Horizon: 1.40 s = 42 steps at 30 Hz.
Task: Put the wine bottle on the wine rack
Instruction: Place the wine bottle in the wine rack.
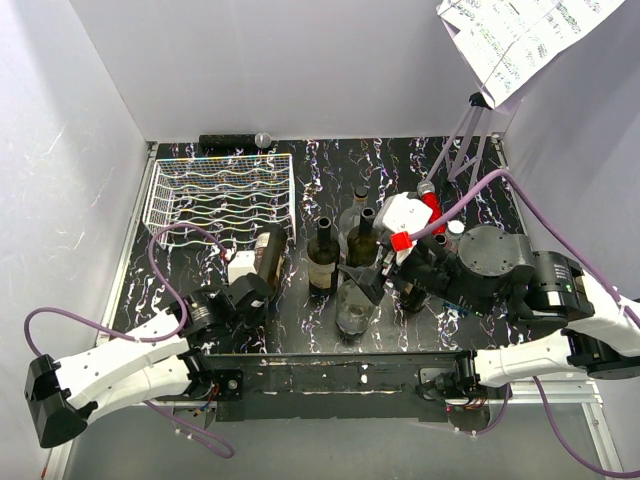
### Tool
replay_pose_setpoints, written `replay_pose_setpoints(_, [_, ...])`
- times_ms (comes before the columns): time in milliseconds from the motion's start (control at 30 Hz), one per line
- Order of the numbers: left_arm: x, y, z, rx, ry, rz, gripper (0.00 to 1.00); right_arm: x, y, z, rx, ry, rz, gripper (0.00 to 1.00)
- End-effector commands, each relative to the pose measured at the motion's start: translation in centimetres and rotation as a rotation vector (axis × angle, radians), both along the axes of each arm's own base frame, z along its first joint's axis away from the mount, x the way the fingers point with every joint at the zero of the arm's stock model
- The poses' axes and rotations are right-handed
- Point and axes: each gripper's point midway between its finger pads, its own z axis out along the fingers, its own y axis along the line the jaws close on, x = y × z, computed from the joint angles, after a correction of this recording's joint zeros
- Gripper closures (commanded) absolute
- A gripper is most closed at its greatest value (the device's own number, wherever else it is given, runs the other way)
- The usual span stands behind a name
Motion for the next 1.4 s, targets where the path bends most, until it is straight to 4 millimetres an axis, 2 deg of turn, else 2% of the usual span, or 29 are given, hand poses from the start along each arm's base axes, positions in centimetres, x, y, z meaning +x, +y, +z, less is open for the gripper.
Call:
replay_pose_setpoints(0, [3.0,-2.8,2.2,-0.136,-0.136,0.038,1.00,0.4,-1.2,1.1,0.054,0.010,-0.038,0.08])
replay_pose_setpoints(200, [3.7,-2.8,0.5,-0.137,-0.103,0.108,1.00,0.4,-1.9,1.1,0.054,0.021,-0.044,0.08])
replay_pose_setpoints(367, [4.7,-2.8,0.3,-0.146,-0.136,0.156,1.00,0.3,-2.2,1.0,0.055,0.035,-0.045,0.08])
replay_pose_setpoints(567, [7.0,-3.4,1.6,-0.157,-0.230,0.149,1.00,0.3,-2.5,0.8,0.057,0.043,-0.046,0.08])
replay_pose_setpoints(800, [9.3,-2.7,-0.3,-0.162,-0.226,0.202,1.00,0.2,-2.9,0.9,0.047,0.047,-0.045,0.08])
replay_pose_setpoints(1033, [12.7,-3.8,0.3,-0.172,-0.360,0.186,1.00,0.4,-3.8,0.8,0.040,0.056,-0.062,0.08])
replay_pose_setpoints(1367, [16.9,-4.9,-0.3,-0.136,-0.396,0.177,1.00,0.6,-4.9,0.8,0.052,0.064,-0.087,0.09])
